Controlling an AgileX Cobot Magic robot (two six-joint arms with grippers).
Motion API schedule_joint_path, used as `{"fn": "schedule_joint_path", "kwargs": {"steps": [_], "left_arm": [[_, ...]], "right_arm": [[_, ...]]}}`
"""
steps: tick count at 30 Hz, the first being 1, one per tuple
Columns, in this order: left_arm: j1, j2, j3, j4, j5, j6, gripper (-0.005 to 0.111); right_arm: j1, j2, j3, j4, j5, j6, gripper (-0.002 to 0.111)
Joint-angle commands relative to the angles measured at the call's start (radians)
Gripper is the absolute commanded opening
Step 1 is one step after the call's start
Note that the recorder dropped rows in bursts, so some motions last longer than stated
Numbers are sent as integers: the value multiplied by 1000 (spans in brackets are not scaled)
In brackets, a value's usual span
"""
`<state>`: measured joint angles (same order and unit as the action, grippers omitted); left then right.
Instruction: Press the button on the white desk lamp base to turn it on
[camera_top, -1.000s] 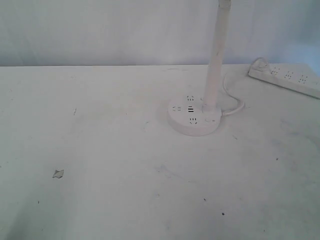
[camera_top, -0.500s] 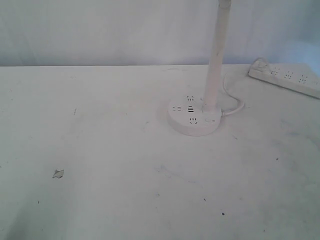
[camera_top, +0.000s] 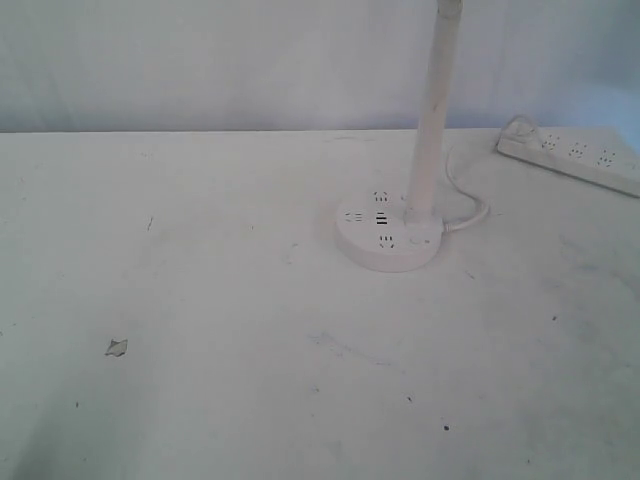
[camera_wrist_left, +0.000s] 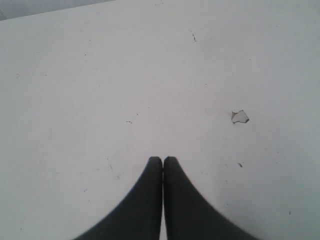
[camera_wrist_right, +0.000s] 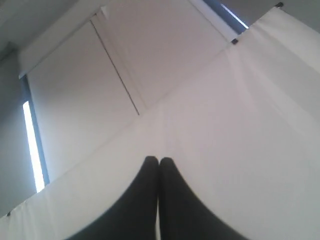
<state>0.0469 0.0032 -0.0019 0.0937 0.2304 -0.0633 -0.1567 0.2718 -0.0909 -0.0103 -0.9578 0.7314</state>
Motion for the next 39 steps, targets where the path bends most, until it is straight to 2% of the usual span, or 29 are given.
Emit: {"fn": "schedule_joint_path", "kwargs": {"steps": [1,7,11,16,22,29,36,39], "left_arm": [[0,-3,2,-5,1,0,0],[0,-3,2,-5,1,0,0],[0,-3,2,-5,1,0,0],[0,-3,2,-5,1,0,0],[0,-3,2,-5,1,0,0],[0,-3,2,-5,1,0,0],[0,-3,2,-5,1,0,0],[0,-3,2,-5,1,0,0]], "right_arm": [[-3,254,-27,-176,-263,-31,0],[-1,571,-163,-357,-263,-108,0],[-1,746,-239,-577,-263,-106,0],[1,875,-257,-884,-263,-101,0],[85,963,-257,-1085,-263,-101,0],[213,1057,-257,-999,-227,-246,0],[324,1203,-269,-603,34,-442,0],[346,1261,-318,-391,174,-442,0]]}}
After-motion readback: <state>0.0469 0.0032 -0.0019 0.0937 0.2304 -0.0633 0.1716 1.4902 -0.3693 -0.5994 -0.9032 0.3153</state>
